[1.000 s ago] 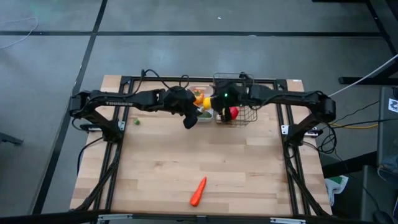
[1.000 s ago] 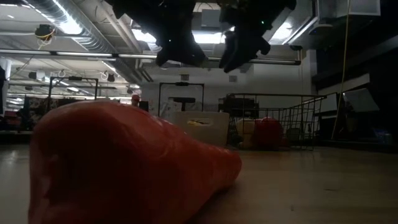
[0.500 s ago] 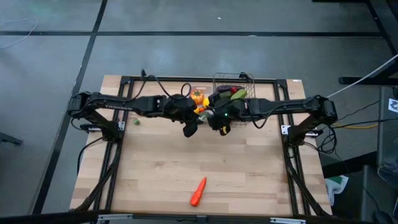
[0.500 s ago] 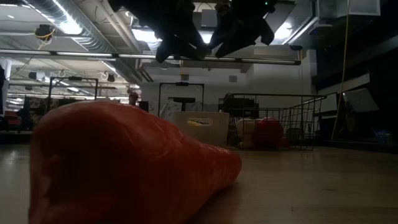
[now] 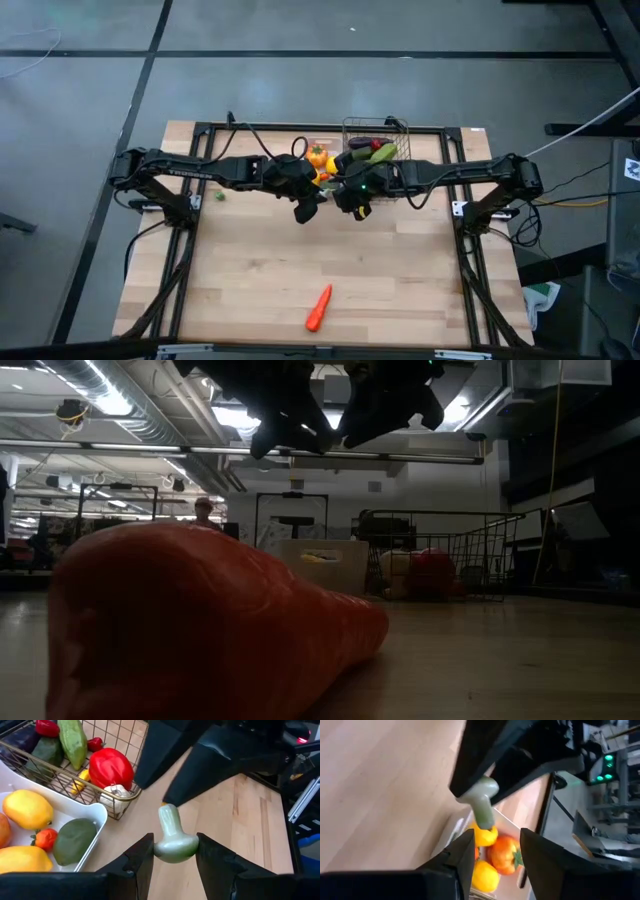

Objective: Sort produce into baskets
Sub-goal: Put the white mushroom into the gold wire basket

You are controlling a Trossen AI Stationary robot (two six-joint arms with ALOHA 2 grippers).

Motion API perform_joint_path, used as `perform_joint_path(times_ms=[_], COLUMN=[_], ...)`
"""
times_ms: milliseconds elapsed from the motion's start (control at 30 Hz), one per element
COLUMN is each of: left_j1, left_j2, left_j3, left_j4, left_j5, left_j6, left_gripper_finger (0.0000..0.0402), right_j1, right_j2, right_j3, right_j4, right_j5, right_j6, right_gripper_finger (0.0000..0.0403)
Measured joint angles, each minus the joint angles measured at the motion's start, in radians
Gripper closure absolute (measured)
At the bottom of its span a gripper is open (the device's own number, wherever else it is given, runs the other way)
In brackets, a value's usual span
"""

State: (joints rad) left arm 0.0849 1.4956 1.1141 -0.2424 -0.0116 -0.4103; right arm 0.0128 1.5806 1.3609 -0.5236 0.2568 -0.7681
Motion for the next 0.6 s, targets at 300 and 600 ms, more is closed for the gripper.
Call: perform_joint_path(times_ms=[300, 600], left_j1=[0.0, 0.0], left_j2=[0.0, 0.0], left_j3=[0.0, 0.0], left_j4=[0.044, 0.072], left_j5=[0.0, 0.001], left_j6=[-0.002, 0.006], left_gripper_finger=[0.0268, 0.0268], right_j1=[0.0, 0.0], right_j2=[0.0, 0.0], right_j3=[0.0, 0.0], right_j4=[0.0, 0.0], right_j5=[-0.059, -0.059], right_j6=[0.0, 0.0], right_gripper_finger=[0.0249, 0.0249])
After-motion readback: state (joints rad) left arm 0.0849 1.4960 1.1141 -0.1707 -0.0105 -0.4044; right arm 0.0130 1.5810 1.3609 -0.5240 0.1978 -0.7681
